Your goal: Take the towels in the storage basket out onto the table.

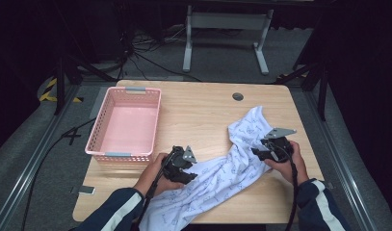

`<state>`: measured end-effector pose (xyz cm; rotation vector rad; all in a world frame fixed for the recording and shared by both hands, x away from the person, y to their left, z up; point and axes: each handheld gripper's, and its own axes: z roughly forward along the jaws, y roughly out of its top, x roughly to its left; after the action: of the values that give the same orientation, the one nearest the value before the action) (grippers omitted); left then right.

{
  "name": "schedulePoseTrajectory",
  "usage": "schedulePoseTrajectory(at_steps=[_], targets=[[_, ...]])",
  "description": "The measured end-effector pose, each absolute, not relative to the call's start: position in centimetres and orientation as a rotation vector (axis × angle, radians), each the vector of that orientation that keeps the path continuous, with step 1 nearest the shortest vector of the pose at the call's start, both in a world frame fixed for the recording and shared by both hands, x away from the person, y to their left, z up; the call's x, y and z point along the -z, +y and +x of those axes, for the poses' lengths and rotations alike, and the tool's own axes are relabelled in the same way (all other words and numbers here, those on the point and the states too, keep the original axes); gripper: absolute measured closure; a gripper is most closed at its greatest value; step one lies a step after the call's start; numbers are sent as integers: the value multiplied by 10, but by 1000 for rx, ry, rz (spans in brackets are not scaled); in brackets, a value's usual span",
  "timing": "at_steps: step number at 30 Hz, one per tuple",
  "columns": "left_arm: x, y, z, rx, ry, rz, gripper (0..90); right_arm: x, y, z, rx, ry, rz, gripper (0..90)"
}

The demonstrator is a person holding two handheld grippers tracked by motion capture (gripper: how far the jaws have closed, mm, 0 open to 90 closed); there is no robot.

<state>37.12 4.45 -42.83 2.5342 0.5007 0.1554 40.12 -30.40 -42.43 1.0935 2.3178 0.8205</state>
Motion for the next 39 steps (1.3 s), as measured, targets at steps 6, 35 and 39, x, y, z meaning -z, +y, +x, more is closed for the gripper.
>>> schedulePoseTrajectory(at_steps=[6,35,39], targets=[[445,24,387,-129,496,2580,705,431,-319,382,-809,2336,1170,459],[442,163,328,-205,830,2426,839,439,-361,410,-675,2266,1251,706],[438,145,327,-200,758,2424,733,424,-358,413,-786,2235,1224,575]])
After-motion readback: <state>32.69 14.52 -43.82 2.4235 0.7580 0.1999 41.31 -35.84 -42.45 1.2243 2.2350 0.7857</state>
